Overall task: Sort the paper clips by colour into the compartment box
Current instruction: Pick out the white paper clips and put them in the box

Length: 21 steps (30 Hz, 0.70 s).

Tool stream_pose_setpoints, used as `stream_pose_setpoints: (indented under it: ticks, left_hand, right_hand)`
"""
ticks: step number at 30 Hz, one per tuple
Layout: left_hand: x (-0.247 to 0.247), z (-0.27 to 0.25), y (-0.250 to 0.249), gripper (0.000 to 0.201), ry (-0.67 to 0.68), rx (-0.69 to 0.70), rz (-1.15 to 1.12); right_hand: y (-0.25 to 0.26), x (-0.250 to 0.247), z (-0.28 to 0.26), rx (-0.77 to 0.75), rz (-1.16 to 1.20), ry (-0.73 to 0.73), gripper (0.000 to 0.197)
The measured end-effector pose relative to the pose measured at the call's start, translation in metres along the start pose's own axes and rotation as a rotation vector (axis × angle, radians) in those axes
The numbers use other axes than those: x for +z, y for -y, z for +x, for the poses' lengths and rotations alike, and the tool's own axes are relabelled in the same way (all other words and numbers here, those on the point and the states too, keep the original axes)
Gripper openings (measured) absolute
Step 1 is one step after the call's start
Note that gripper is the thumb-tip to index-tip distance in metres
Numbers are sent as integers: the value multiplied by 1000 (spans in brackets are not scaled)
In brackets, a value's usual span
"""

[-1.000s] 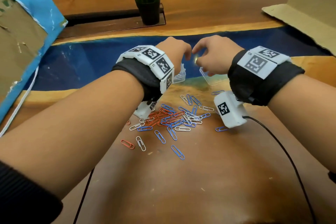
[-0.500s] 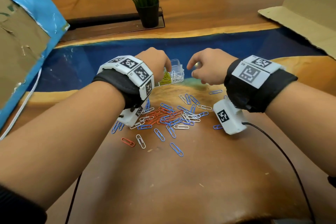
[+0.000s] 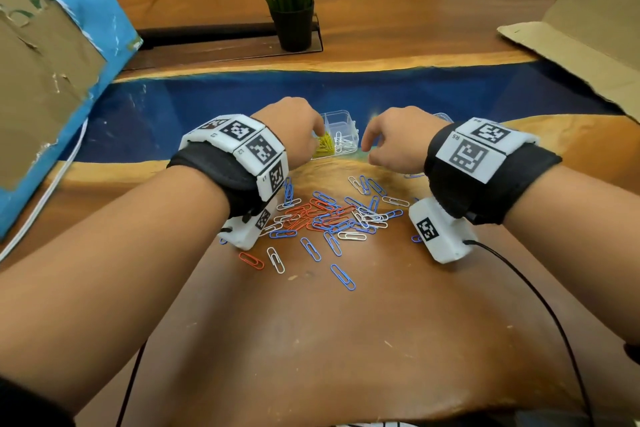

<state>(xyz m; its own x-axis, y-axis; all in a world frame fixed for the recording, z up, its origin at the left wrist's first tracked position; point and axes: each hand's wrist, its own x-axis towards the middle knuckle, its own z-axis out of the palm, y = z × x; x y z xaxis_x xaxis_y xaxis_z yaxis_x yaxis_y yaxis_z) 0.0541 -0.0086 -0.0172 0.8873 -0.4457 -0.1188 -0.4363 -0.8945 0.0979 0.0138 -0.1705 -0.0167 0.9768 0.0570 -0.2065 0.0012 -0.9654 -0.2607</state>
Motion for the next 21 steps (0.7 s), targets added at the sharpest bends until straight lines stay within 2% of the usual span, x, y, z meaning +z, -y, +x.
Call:
stream_pose_setpoints:
  ticks: [3,6,8,10,14,18,21]
  left_hand:
    - [0,-7,-3,21,-16,48,-32]
    - [3,-15,-6,11,61,82,-15]
    - [4,-20,-5,7,141,75,-16]
    - [5,-25,-2,8,207,63,-32]
    - [3,-34,9,16,223,26,-10]
    - [6,-41,13,13,247,-11,20]
    - [8,-43,13,21,239,-15,14]
  right_hand:
    - [10,5,-4,-50,-18,12,10]
    - [18,13,-4,-56,-118,55,24]
    - [21,15,-2,-49,-163,63,25]
    - [22,15,0,-52,-188,70,19]
    - [26,17,-2,-72,-210,98,10]
    - [30,18,-2,-75,-223,135,19]
    - [32,20,-4,-77,-208,169,23]
